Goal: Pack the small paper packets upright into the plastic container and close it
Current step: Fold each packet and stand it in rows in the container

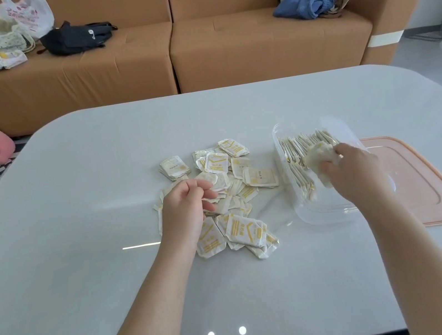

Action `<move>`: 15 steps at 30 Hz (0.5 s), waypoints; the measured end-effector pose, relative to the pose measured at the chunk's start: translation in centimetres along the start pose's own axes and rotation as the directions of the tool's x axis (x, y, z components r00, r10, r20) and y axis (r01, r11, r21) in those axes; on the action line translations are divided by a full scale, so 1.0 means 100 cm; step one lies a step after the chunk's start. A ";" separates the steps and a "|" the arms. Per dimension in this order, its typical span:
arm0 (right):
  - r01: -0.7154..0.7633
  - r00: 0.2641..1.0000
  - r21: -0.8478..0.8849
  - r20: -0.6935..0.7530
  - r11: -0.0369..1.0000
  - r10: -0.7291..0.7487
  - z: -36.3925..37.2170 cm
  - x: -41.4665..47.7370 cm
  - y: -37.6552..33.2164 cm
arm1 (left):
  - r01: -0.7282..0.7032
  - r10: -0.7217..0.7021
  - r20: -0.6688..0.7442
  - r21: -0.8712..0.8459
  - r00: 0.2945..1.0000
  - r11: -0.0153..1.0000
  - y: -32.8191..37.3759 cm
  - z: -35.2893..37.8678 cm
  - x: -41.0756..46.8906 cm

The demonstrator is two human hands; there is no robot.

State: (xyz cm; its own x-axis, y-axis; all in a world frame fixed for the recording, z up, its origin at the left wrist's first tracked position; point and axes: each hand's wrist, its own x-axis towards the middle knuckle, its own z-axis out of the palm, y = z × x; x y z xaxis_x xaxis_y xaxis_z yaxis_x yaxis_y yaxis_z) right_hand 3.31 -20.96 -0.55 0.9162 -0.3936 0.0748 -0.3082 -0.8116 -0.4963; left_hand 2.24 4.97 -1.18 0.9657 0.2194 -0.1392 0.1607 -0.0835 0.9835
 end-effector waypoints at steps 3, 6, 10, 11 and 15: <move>-0.073 0.990 -0.113 0.108 0.991 0.086 -0.001 -0.003 -0.003 | 0.011 -0.011 0.012 0.010 1.000 1.000 0.000 -0.002 -0.002; -0.115 0.981 -0.154 0.140 0.981 0.136 -0.002 -0.005 -0.007 | 0.017 -0.018 0.054 0.022 0.998 1.000 0.001 -0.003 -0.004; -0.124 0.976 -0.156 0.159 0.980 0.149 0.001 -0.006 -0.012 | -0.009 0.006 0.084 0.038 0.996 0.999 0.002 -0.004 -0.007; -0.132 0.974 -0.135 0.164 0.982 0.154 0.002 -0.007 -0.014 | -0.008 0.004 0.090 0.038 0.996 0.999 0.003 -0.005 -0.008; -0.131 0.950 -0.002 0.284 0.991 0.126 -0.007 -0.003 -0.018 | 0.003 -0.007 0.101 0.037 0.995 0.999 0.002 -0.009 -0.007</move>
State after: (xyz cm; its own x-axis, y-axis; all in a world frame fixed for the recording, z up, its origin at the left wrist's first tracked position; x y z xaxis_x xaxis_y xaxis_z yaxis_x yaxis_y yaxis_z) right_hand 3.40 -19.73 0.94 0.9047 -0.3539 -0.2373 -0.4261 -0.7540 -0.5000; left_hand 1.45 5.70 -0.77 0.9803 0.1203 -0.1567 0.1710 -0.1188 0.9781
